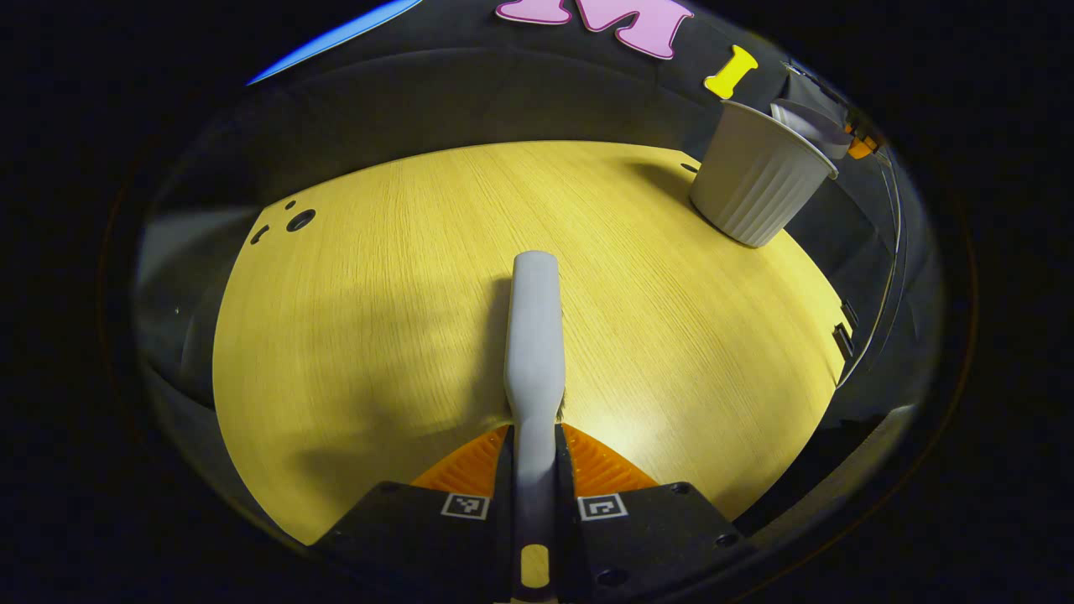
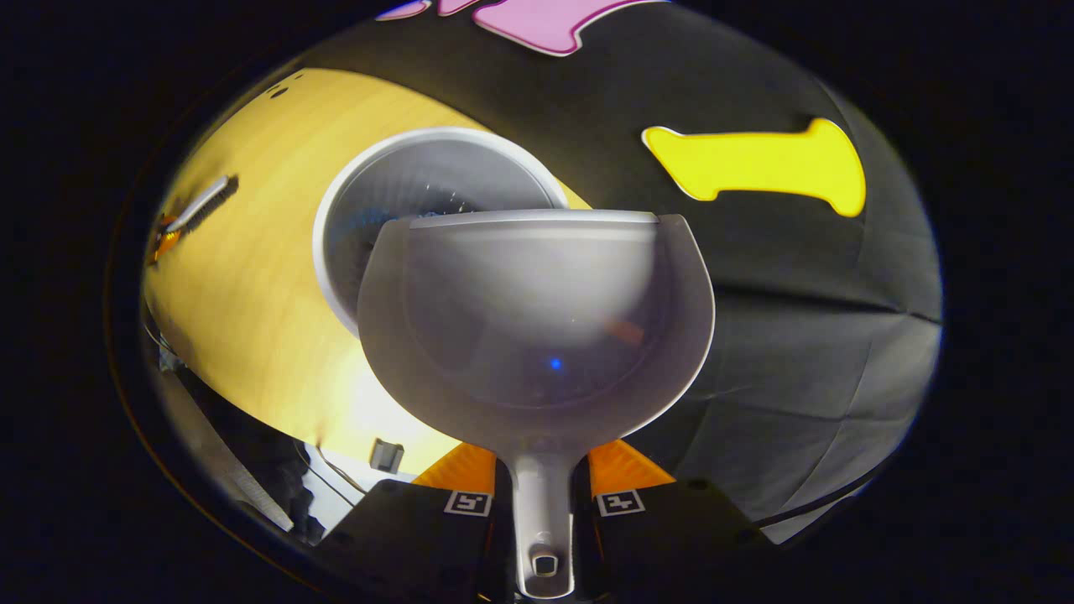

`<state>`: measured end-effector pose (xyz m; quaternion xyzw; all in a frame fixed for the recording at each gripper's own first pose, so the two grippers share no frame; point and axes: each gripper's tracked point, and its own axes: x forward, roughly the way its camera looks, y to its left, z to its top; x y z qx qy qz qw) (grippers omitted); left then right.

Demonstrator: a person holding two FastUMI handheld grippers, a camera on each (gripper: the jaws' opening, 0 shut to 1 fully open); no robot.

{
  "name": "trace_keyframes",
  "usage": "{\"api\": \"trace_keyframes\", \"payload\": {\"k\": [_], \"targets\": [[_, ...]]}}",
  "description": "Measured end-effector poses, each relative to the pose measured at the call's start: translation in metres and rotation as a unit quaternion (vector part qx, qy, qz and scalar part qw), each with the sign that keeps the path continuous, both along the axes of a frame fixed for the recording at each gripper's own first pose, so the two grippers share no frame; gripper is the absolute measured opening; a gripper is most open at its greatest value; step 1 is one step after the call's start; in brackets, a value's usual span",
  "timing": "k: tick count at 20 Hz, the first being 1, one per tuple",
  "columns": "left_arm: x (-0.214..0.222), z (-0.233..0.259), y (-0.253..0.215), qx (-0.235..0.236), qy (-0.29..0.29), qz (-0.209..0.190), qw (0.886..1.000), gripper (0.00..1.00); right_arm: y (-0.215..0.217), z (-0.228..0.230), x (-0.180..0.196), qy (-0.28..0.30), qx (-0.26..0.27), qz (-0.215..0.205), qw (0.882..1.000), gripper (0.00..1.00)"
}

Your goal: Pick up the small broom and dustpan from the desktop, sweep the trash into the dustpan with the broom, and then empty the trash into the garbage bin.

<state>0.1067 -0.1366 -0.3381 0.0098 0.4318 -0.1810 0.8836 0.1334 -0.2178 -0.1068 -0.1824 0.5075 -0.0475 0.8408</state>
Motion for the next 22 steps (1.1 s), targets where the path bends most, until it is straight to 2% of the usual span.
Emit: {"api": "trace_keyframes", "payload": {"k": [3,6,9,12,19,22], "targets": [[0.002,-0.001,0.004,0.012,-0.001,0.002,1.000,0.24,0.020,0.011,-0.018,-0.049,0.071,-0.022,0.996,0.30],[0.004,-0.002,0.009,0.032,-0.004,0.004,0.999,0.24,0.040,0.029,-0.030,-0.090,0.123,-0.019,0.988,0.30],[0.005,-0.002,0.009,0.043,-0.007,0.006,0.999,0.24,0.064,0.038,-0.043,-0.113,0.160,-0.002,0.981,0.30],[0.007,-0.003,0.009,0.054,-0.009,0.008,0.998,0.24,0.097,0.044,-0.066,-0.128,0.164,0.025,0.978,0.30],[0.010,-0.005,0.008,0.066,-0.010,0.011,0.998,0.24,0.199,0.009,-0.103,-0.102,0.210,0.095,0.968,0.30],[0.011,-0.005,0.007,0.067,-0.009,0.011,0.998,0.24,0.238,-0.013,-0.104,-0.091,0.220,0.122,0.963,0.30]]}}
